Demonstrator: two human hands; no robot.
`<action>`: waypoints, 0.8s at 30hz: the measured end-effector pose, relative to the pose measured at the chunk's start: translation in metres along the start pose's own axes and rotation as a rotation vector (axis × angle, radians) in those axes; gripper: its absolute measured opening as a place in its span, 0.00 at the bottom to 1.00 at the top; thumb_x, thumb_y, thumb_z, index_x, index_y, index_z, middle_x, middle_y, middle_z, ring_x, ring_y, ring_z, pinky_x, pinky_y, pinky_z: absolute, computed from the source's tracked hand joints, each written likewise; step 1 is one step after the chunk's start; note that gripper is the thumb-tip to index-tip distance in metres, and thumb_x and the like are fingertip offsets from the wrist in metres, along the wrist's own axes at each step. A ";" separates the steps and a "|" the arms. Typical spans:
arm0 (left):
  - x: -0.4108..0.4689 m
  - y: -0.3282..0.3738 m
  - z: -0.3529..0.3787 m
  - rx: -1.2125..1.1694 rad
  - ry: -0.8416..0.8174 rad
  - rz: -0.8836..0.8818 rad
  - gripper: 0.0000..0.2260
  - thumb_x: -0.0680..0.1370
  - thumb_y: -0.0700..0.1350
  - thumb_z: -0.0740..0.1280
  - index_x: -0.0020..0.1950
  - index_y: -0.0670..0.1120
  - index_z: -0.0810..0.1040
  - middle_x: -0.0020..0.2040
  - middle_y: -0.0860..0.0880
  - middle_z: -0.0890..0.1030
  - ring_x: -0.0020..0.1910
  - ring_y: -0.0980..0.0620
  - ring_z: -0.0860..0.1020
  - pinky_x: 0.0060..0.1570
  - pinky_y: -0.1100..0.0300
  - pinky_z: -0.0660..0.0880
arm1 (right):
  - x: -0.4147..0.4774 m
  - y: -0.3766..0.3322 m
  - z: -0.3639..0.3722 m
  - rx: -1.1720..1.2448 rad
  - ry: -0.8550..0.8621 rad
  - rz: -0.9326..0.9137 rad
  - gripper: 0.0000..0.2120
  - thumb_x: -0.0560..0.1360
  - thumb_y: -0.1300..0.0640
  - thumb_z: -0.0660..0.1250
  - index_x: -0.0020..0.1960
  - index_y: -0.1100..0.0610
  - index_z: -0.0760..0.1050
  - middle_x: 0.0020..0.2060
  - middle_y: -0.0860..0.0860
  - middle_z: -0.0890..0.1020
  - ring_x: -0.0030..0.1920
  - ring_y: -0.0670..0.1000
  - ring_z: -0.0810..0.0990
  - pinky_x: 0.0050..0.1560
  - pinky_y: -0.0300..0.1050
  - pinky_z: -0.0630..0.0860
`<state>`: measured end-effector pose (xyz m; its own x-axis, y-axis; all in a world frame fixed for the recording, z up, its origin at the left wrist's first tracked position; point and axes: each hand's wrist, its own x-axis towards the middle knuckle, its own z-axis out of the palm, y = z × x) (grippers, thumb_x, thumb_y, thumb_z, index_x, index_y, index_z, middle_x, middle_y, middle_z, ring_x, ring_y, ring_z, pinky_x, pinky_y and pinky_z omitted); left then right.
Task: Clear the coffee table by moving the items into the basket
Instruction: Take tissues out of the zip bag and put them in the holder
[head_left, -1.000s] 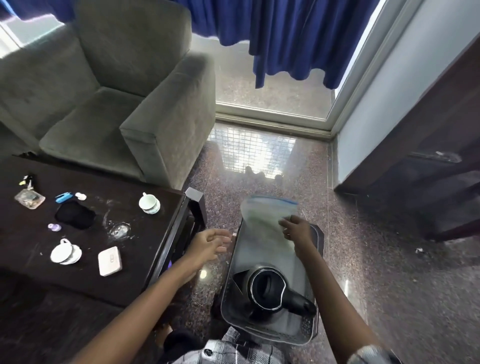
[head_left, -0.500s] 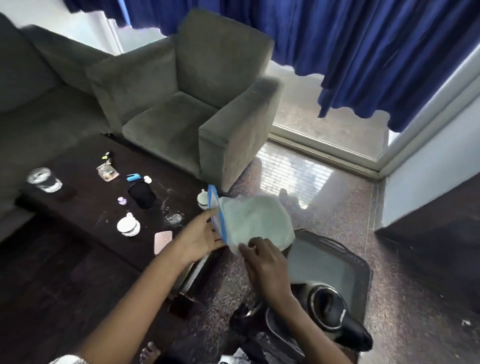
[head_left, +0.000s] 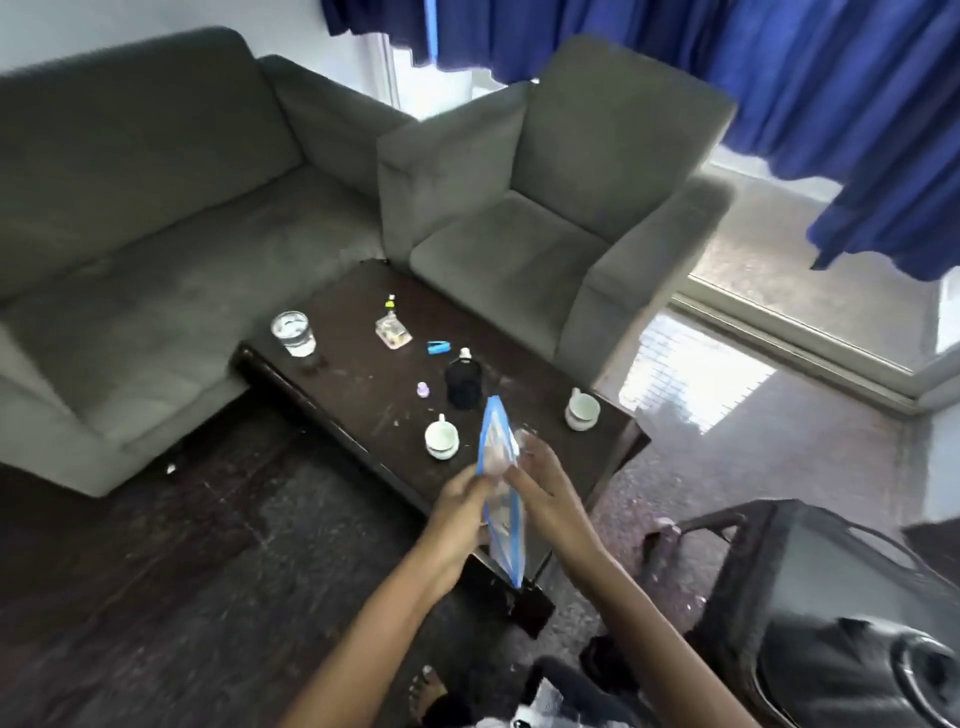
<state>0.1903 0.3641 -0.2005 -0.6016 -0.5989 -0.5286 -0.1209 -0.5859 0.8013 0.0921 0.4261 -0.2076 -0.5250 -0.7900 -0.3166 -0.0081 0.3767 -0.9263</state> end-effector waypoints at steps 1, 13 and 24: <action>0.001 0.002 -0.009 0.052 0.026 0.017 0.11 0.81 0.40 0.57 0.57 0.46 0.78 0.47 0.47 0.83 0.42 0.52 0.81 0.46 0.55 0.77 | 0.002 -0.006 0.015 -0.051 -0.014 -0.020 0.23 0.73 0.44 0.64 0.66 0.48 0.68 0.55 0.46 0.79 0.52 0.38 0.78 0.53 0.33 0.74; 0.056 0.064 -0.118 0.739 0.249 0.392 0.39 0.73 0.30 0.59 0.76 0.56 0.47 0.68 0.43 0.73 0.57 0.43 0.77 0.45 0.69 0.71 | 0.111 -0.042 0.097 -0.171 0.095 -0.057 0.11 0.78 0.62 0.55 0.45 0.54 0.75 0.36 0.49 0.78 0.38 0.48 0.75 0.43 0.49 0.71; 0.174 0.153 -0.202 1.335 0.247 0.328 0.21 0.77 0.37 0.55 0.67 0.52 0.71 0.68 0.56 0.70 0.60 0.50 0.76 0.54 0.52 0.76 | 0.249 -0.066 0.130 -0.277 0.229 -0.006 0.05 0.74 0.65 0.61 0.43 0.56 0.72 0.37 0.51 0.77 0.36 0.50 0.74 0.37 0.42 0.68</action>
<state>0.2265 0.0596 -0.2265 -0.6125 -0.7672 -0.1904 -0.7393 0.4708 0.4814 0.0724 0.1421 -0.2514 -0.7008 -0.6759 -0.2283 -0.2255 0.5135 -0.8279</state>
